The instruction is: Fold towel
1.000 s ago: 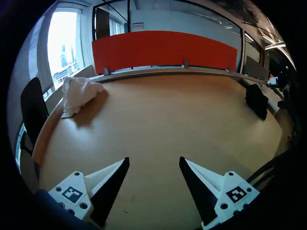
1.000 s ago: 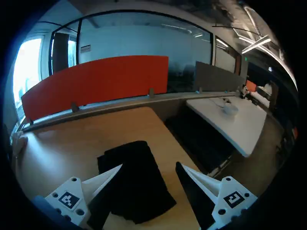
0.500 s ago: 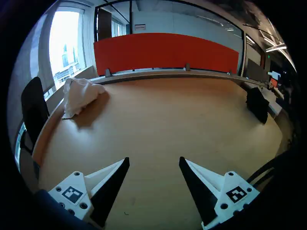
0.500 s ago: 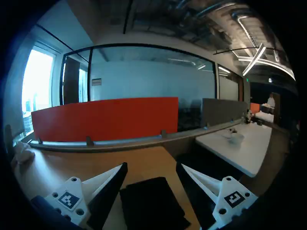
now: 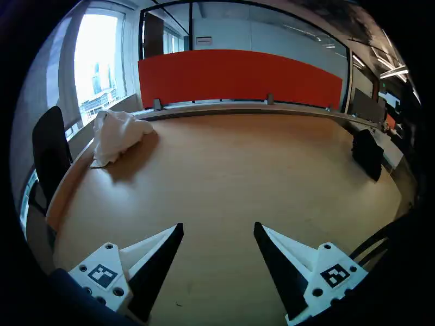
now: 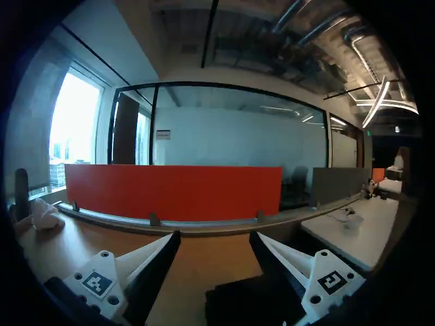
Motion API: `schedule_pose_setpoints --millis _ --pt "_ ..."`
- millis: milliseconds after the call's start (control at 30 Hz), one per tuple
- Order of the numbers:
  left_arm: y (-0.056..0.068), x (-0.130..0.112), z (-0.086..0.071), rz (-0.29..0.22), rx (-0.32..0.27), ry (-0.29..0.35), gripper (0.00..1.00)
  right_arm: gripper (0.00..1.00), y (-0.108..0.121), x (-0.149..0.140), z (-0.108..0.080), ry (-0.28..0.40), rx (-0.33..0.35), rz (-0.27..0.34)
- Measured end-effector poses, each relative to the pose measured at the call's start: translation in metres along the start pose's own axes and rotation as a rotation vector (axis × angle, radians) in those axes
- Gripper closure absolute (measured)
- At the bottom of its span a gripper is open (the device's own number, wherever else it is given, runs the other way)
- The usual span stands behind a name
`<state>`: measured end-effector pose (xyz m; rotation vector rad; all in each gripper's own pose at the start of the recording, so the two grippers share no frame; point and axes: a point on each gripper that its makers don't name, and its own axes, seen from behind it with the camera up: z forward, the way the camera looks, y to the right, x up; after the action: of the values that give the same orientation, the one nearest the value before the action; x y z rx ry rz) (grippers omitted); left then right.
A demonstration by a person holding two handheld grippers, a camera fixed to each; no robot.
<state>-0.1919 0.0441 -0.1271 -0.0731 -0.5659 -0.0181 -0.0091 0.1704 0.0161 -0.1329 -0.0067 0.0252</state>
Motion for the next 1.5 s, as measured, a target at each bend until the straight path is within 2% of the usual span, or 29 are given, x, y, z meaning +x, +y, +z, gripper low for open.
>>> schedule_pose_setpoints --millis 400,800,967,1500 --pt "-0.006 0.005 0.002 -0.015 0.008 0.018 0.04 0.02 -0.073 0.012 -0.001 0.015 0.089 0.006" --pt "-0.015 0.026 0.004 -0.035 0.016 0.067 0.04 0.02 -0.121 0.010 -0.004 0.012 0.127 0.021" --pt "-0.022 0.050 0.005 -0.033 0.022 0.118 0.04 0.02 -0.134 0.005 -0.005 0.004 0.139 0.025" --pt "-0.045 0.160 0.010 -0.050 0.062 0.350 0.04 0.02 -0.160 -0.006 -0.012 -0.020 0.154 0.027"
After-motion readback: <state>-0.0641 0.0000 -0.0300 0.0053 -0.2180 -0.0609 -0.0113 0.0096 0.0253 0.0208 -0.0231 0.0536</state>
